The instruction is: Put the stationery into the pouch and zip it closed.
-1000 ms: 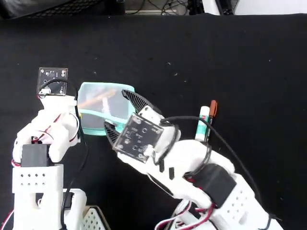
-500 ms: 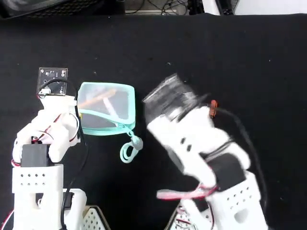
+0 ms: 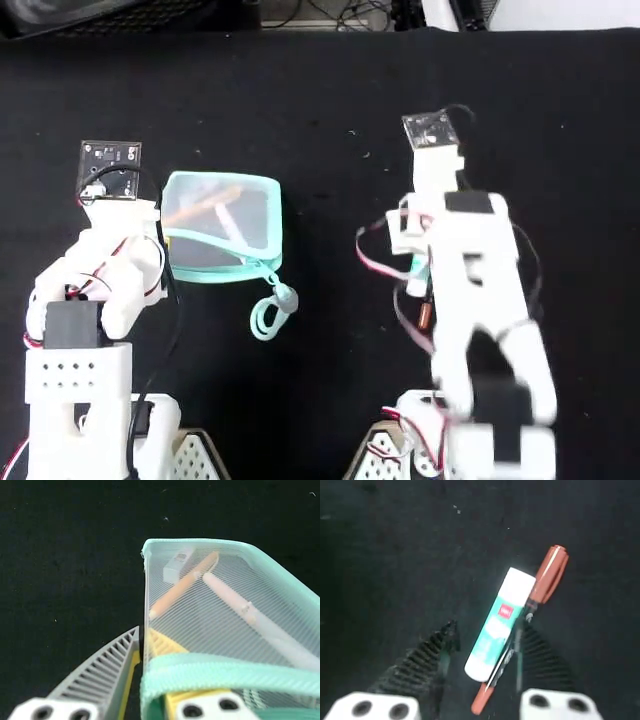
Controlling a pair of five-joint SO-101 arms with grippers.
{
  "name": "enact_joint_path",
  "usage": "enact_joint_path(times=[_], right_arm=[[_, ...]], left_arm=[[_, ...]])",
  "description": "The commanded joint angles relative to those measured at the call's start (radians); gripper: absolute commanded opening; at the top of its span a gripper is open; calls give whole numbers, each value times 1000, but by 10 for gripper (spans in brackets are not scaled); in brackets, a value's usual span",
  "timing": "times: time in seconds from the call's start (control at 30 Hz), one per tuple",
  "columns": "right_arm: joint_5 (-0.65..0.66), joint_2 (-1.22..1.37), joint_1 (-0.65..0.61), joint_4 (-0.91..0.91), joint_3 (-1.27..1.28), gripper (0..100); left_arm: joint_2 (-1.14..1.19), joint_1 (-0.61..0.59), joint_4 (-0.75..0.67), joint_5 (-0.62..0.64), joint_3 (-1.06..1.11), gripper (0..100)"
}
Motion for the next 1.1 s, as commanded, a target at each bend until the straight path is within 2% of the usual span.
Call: enact_joint_path(times=[0.0,0.2,0.43,0.73,0.9,1.07], right_arm=[[-9,176,40,8,-174,157],[-2,403,86,101,-406,162],[2,547,55,164,-539,161],[64,576,-80,227,-544,158],[101,572,-95,239,-522,83],[158,486,-101,227,-358,57]], left_arm=[[-2,-8,-18,6,-5,30],[-2,-7,-18,6,-5,30],[-2,-8,-21,6,-5,30],[-2,-8,-20,6,-5,30],[-2,-8,-20,6,-5,30],[-2,-8,-23,6,-5,30]])
